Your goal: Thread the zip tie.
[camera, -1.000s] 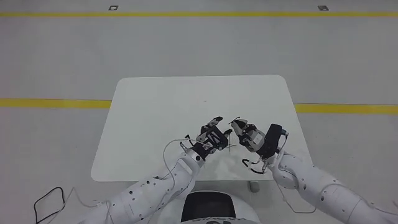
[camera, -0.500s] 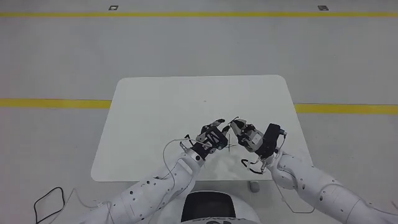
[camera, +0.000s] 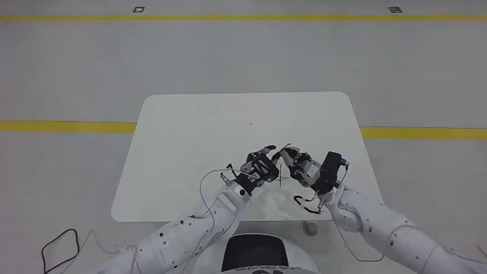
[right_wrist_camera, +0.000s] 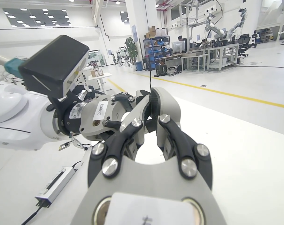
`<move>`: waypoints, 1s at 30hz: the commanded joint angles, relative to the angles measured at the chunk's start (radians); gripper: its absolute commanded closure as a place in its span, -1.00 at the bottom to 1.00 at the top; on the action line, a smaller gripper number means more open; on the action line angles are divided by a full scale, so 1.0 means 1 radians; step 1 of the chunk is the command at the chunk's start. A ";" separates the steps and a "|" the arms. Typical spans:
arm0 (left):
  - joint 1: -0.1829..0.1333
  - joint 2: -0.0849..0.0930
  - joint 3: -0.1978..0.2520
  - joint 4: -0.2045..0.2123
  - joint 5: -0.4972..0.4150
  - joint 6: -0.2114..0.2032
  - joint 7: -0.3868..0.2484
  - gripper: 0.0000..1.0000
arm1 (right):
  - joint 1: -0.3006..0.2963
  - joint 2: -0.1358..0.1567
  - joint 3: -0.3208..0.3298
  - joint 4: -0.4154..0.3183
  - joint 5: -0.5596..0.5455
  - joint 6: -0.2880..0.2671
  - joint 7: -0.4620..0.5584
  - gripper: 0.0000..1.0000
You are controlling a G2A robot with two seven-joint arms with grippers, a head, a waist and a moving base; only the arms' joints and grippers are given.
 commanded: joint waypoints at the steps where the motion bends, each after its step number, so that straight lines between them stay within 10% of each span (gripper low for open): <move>1: -0.002 -0.001 0.002 0.001 0.000 0.000 -0.001 0.62 | 0.002 -0.001 -0.003 0.001 -0.001 0.000 0.001 1.00; 17: -0.008 -0.004 0.005 0.006 0.000 0.000 -0.002 0.96 | 0.012 -0.008 -0.013 0.014 0.005 0.000 0.000 1.00; 30: -0.013 -0.006 0.011 0.010 0.000 0.000 -0.007 0.86 | 0.003 -0.010 0.002 0.017 0.006 0.000 0.009 1.00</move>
